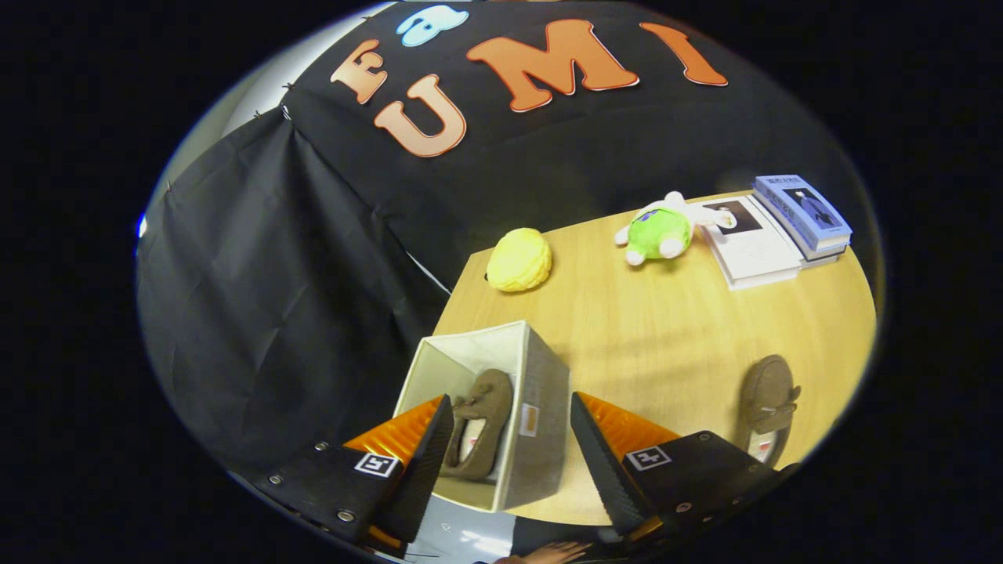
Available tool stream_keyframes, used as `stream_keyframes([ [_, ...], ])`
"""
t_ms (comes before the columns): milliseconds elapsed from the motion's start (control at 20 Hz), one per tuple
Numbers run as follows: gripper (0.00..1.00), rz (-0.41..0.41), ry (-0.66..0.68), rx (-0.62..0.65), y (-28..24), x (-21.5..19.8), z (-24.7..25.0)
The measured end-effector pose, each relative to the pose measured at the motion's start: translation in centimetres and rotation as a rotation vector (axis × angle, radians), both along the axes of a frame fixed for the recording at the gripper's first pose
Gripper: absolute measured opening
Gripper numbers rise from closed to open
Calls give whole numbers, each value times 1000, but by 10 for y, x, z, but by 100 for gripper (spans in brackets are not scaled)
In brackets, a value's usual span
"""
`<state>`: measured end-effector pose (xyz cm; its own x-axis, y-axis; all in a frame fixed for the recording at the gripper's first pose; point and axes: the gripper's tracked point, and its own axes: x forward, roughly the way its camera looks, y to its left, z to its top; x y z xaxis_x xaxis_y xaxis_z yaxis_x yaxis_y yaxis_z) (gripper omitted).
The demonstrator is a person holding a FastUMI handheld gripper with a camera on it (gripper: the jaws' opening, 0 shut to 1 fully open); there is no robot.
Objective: Open the storage box then place both shoes into the box .Put the left shoe in first, then the right shoe, with the right side of both shoes facing outward in a uniform manner.
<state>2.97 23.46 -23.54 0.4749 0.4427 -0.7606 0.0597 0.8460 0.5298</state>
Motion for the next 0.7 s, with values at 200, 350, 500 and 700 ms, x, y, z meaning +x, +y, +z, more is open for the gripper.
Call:
stream_keyframes([
  [200, 97, 0, -35, -110, -60, -18, -17],
  [350, 97, 23, -26, -187, -98, -33, -39],
  [500, 97, 18, -4, -264, -134, -46, -67],
  [700, 97, 47, 23, -340, -169, -68, -88],
])
